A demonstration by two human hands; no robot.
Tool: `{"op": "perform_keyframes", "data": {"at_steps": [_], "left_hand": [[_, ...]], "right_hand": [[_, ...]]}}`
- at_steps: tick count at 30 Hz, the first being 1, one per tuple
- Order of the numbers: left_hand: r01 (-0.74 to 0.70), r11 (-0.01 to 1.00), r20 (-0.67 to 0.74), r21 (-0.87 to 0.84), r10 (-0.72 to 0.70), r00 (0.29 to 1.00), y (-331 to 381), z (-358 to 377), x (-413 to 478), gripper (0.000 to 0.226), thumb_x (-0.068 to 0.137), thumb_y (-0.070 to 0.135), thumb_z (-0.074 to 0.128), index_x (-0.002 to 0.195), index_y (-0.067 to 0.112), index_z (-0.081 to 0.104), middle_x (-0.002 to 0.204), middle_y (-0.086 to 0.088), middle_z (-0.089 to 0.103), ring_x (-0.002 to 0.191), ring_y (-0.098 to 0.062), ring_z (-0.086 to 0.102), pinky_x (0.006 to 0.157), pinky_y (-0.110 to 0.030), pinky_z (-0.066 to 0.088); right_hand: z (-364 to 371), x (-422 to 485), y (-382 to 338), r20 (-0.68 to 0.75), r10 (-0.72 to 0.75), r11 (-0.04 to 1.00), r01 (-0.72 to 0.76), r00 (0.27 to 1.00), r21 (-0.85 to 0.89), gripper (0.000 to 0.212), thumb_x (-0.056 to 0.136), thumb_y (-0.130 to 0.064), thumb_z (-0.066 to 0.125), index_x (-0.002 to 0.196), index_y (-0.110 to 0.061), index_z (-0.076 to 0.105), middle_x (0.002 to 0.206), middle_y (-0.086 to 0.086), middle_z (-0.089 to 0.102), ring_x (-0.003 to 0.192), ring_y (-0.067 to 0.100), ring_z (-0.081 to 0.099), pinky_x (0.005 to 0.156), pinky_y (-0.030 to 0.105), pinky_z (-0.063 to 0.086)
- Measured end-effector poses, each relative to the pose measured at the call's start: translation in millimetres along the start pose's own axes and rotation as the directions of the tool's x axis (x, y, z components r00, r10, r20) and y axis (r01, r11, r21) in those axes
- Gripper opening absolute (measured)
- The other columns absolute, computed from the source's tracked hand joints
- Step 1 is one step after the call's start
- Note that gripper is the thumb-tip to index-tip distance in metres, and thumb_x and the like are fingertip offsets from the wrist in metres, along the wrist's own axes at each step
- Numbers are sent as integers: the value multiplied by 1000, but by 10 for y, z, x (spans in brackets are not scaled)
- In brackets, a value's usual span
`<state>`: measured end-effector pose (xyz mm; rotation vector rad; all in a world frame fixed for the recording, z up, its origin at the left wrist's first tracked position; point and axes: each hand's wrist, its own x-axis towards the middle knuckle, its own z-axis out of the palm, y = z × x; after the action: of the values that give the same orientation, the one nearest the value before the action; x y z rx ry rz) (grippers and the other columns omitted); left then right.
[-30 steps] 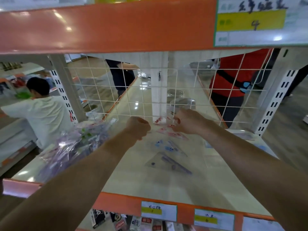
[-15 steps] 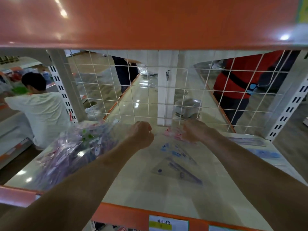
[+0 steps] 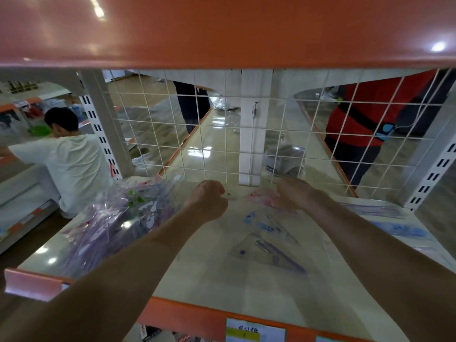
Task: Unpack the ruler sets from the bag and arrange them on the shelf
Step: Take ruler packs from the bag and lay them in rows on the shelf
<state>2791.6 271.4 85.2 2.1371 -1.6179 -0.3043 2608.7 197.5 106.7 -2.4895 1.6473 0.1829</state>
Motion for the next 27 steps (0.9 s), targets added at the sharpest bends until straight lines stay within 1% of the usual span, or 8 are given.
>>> {"op": "perform_keyframes", "data": {"at_steps": [3,7,12,15,17,19,23,27], "left_hand": [[-8,1000,-24,-5,8,1000,12,-48,-62,32,86,20,58,117,16,62,117,-4,60,105,-20,56,81,-24,41],[-26,1000,-49,7,26,998,-63,-150,-193,29,87,21,58,116,18,62,116,-3,59,107,-19,54,84,-24,40],[-12,1000,-55,-13,11,998,-303,-366,-358,27,86,21,58,114,18,61,113,-3,59,106,-20,55,86,-25,42],[55,998,-59,-38,-57,997,-497,-516,-466,28,86,18,58,113,18,63,106,-1,61,100,-20,59,84,-25,46],[106,991,-89,-87,-114,990,-648,-642,-535,27,85,14,57,109,18,66,96,1,61,90,-21,62,76,-25,49],[147,982,-108,-121,-160,981,-800,-773,-597,27,85,11,57,108,17,68,98,-2,64,82,-19,59,71,-24,47],[221,974,-114,-56,-226,967,-1063,-964,-712,27,88,16,56,113,19,66,112,-1,64,97,-17,57,86,-25,44],[245,967,-101,-65,-251,963,-1175,-1042,-827,27,89,19,57,115,21,65,113,-1,64,102,-18,58,92,-28,46]], "right_hand": [[-23,-30,-57,-78,-43,998,46,996,44,45,90,-52,52,69,-13,56,65,0,46,60,13,44,48,21,25],[-67,-94,-263,-123,-147,986,155,981,58,32,91,-44,56,98,-15,67,97,2,65,85,18,60,63,26,39],[-137,-177,-708,-83,-255,949,265,963,168,26,92,-33,56,102,-13,69,103,5,68,90,20,65,77,33,51],[-142,-187,-976,-40,-311,920,311,950,236,27,92,-28,55,101,-7,69,102,10,68,93,25,65,78,35,52],[-128,-192,-1144,-16,-348,903,340,937,262,25,92,-26,55,102,-8,70,100,9,68,92,24,64,76,33,50],[-87,-159,-1286,-15,-366,899,358,930,254,26,92,-25,54,107,-11,69,108,7,67,98,23,63,85,35,50],[6,-13,-1508,-33,-396,897,394,918,201,33,92,-20,50,124,-19,60,130,2,57,117,21,54,95,30,43],[42,201,-1762,-37,-393,902,393,919,181,38,91,-15,46,127,-22,57,137,3,52,122,24,50,97,31,41]]}}
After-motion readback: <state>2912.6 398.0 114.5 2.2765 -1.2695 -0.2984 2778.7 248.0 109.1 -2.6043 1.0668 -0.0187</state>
